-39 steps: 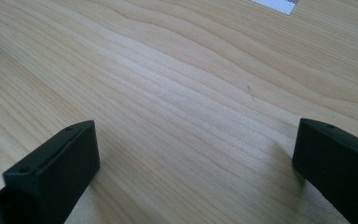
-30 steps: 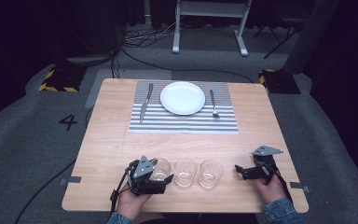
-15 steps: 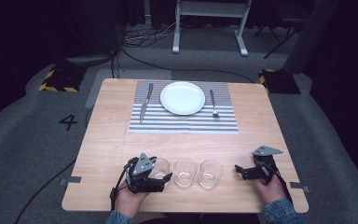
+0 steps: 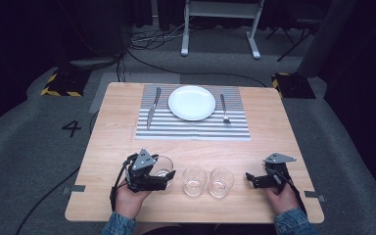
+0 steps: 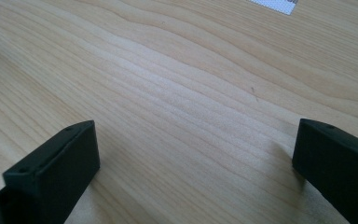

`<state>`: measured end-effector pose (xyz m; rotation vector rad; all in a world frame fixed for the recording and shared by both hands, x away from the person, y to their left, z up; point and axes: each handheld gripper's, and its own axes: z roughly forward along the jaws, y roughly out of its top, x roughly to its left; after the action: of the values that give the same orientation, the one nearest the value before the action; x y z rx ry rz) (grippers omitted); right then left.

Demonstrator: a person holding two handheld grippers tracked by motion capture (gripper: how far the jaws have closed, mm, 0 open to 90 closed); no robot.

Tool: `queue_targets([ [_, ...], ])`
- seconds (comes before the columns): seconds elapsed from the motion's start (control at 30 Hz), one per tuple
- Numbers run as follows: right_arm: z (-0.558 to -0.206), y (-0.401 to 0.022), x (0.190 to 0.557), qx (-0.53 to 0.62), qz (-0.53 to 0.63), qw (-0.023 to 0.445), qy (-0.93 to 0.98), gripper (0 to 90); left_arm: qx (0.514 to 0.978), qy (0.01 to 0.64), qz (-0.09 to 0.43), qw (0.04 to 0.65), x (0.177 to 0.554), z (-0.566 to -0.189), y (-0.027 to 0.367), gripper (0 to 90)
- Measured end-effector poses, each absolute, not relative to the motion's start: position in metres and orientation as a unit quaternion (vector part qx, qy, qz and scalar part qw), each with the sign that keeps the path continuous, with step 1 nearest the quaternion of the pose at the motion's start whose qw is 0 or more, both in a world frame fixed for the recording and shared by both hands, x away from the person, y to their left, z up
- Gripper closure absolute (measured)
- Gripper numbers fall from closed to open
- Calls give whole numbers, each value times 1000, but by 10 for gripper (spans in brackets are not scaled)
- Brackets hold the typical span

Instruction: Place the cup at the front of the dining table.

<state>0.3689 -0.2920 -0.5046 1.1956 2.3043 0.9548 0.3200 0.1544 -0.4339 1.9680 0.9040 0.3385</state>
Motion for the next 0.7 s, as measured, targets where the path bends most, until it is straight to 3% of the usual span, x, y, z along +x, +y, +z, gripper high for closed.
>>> queue_targets([
  [0.7, -505, -287, 369, 433, 339, 189, 814, 7, 785, 398, 161, 446, 359, -408, 171, 181],
])
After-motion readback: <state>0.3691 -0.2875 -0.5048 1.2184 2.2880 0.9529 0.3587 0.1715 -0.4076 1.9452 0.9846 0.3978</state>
